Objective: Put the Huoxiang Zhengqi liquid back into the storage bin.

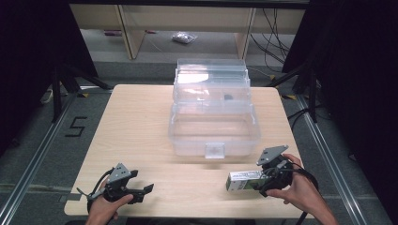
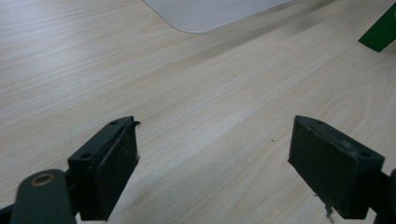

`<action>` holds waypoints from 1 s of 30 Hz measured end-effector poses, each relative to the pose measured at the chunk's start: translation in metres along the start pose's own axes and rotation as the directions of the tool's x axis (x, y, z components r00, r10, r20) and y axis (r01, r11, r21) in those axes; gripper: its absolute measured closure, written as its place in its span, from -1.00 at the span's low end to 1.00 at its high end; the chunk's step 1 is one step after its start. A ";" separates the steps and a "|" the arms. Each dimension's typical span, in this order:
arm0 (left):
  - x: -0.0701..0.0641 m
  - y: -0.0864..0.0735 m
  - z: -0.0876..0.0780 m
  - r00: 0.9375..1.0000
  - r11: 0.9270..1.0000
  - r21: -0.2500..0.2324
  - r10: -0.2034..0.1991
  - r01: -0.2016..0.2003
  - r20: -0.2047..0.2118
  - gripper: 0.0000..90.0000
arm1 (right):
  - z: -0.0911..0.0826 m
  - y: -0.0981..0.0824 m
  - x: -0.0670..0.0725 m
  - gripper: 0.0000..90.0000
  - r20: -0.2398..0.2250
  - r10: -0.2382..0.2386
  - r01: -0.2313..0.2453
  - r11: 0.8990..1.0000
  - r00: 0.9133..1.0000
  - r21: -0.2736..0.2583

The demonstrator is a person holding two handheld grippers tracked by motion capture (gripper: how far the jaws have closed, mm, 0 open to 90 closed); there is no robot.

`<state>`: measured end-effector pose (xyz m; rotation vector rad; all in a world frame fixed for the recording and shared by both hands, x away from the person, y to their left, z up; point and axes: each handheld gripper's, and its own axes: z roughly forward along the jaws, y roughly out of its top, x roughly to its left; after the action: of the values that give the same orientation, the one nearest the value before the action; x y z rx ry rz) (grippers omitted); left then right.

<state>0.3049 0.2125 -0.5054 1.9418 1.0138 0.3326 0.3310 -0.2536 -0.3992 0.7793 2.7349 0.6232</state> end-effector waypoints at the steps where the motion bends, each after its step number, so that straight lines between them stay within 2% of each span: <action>1: -0.001 0.000 0.001 1.000 1.000 -0.010 -0.012 0.012 0.005 -0.67 | 0.003 0.002 -0.001 -0.63 -0.007 -0.021 0.021 1.000 1.000 0.003; 6: 0.000 0.000 0.000 1.000 1.000 0.006 0.003 -0.003 0.000 -0.67 | 0.012 0.010 -0.004 -0.60 -0.035 -0.054 0.055 0.998 0.998 0.026; 8: 0.000 0.000 0.000 1.000 1.000 0.002 0.001 -0.001 -0.002 -0.67 | 0.016 0.012 -0.006 -0.58 -0.047 -0.067 0.069 0.997 0.997 0.045; 9: -0.002 0.000 0.002 1.000 1.000 -0.014 -0.020 0.020 -0.003 -0.67 | 0.021 0.013 -0.007 -0.56 -0.055 -0.070 0.074 0.995 0.996 0.074; 10: -0.002 0.000 0.002 1.000 1.000 -0.014 -0.020 0.020 -0.003 -0.67 | 0.023 0.014 -0.008 -0.55 -0.064 -0.077 0.082 0.993 0.995 0.085; 12: -0.001 0.000 0.001 1.000 1.000 -0.007 -0.014 0.014 0.002 -0.67 | 0.025 0.014 -0.008 -0.55 -0.064 -0.068 0.074 0.993 0.996 0.097; 13: 0.000 0.000 0.000 1.000 1.000 0.001 0.005 -0.005 -0.002 -0.67 | 0.029 0.015 -0.010 -0.51 -0.073 -0.072 0.080 0.990 0.995 0.113; 14: 0.000 0.000 0.000 1.000 1.000 0.000 0.003 -0.003 -0.002 -0.67 | 0.031 0.015 -0.011 -0.49 -0.082 -0.090 0.099 0.989 0.993 0.111; 16: -0.001 0.000 0.001 1.000 1.000 -0.011 -0.011 0.011 -0.001 -0.67 | 0.032 0.015 -0.011 -0.49 -0.080 -0.082 0.091 0.989 0.993 0.121; 17: 0.000 0.000 0.000 1.000 1.000 0.000 0.003 -0.003 0.001 -0.67 | 0.034 0.016 -0.012 -0.48 -0.094 -0.095 0.106 0.987 0.991 0.121; 18: 0.000 0.000 0.000 1.000 1.000 0.005 0.002 -0.002 0.002 -0.67 | 0.034 0.017 -0.013 -0.47 -0.098 -0.097 0.109 0.986 0.990 0.123; 19: 0.000 0.000 0.000 1.000 1.000 0.004 0.002 -0.002 0.003 -0.67 | 0.034 0.017 -0.012 -0.46 -0.086 -0.081 0.092 0.987 0.993 0.135; 21: 0.000 0.000 0.000 1.000 1.000 0.005 0.004 -0.004 0.003 -0.67 | 0.035 0.017 -0.013 -0.42 -0.105 -0.095 0.109 0.984 0.990 0.143; 24: 0.000 0.000 0.000 1.000 1.000 0.003 0.005 -0.005 0.002 -0.67 | 0.036 0.017 -0.012 -0.40 -0.102 -0.096 0.111 0.982 0.990 0.155; 27: 0.000 0.000 0.000 1.000 1.000 -0.002 0.002 -0.002 -0.003 -0.67 | 0.037 0.018 -0.012 -0.34 -0.115 -0.115 0.133 0.977 0.987 0.165; 28: -0.002 0.000 0.001 1.000 1.000 -0.007 -0.016 0.016 0.001 -0.67 | 0.039 0.018 -0.012 -0.29 -0.130 -0.134 0.155 0.972 0.983 0.174; 29: 0.000 0.000 0.000 1.000 1.000 0.000 0.006 -0.006 -0.003 -0.67 | 0.039 0.018 -0.011 -0.26 -0.121 -0.123 0.144 0.973 0.985 0.183; 30: 0.000 0.000 0.000 1.000 1.000 0.000 0.006 -0.006 -0.003 -0.67 | 0.039 0.018 -0.011 -0.26 -0.121 -0.123 0.144 0.973 0.985 0.183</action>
<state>0.3047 0.2123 -0.5055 1.9455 1.0094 0.3389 0.3612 -0.2325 -0.4240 0.6094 2.9504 0.3901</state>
